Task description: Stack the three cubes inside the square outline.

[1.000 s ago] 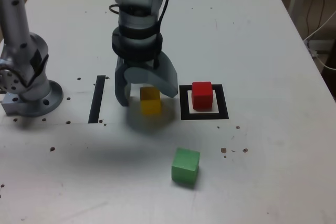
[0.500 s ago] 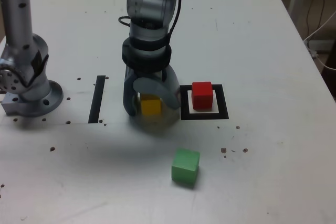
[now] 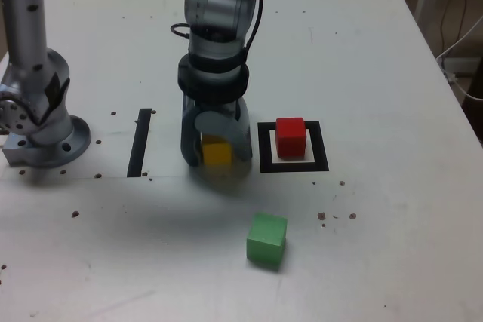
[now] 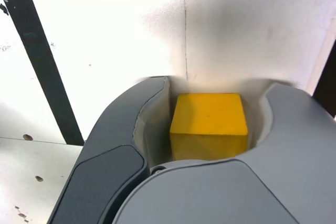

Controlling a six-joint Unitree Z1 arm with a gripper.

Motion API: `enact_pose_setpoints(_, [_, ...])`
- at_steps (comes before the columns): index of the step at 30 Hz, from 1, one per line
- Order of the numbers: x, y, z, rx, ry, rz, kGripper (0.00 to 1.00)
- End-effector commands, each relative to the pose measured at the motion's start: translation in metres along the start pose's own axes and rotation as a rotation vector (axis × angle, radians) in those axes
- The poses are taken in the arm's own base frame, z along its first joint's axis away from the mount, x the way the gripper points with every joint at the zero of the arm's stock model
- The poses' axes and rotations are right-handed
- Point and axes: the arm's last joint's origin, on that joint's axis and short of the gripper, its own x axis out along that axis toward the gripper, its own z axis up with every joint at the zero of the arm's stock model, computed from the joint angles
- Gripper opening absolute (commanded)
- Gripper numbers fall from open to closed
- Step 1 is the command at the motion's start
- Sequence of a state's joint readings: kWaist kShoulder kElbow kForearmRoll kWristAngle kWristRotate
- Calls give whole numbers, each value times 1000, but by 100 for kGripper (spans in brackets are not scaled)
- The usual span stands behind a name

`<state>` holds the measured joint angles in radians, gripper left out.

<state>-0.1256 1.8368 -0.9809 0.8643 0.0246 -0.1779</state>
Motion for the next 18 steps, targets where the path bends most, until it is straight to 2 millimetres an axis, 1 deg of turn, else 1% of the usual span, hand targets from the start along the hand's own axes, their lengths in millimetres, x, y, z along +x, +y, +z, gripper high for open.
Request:
enact_pose_setpoints(1, [0,0,1,-1,-7,7,26])
enact_pose_setpoints(6, [-3,1,-3,-9,14,15,23])
enact_pose_setpoints(9, [-10,2,-7,-18,30,19,21])
enact_pose_setpoints(11, [-19,2,-7,-22,32,22,21])
enact_pose_setpoints(14, [-37,3,-5,-22,27,27,20])
enact_pose_setpoints(18, [-64,3,5,-22,3,44,20])
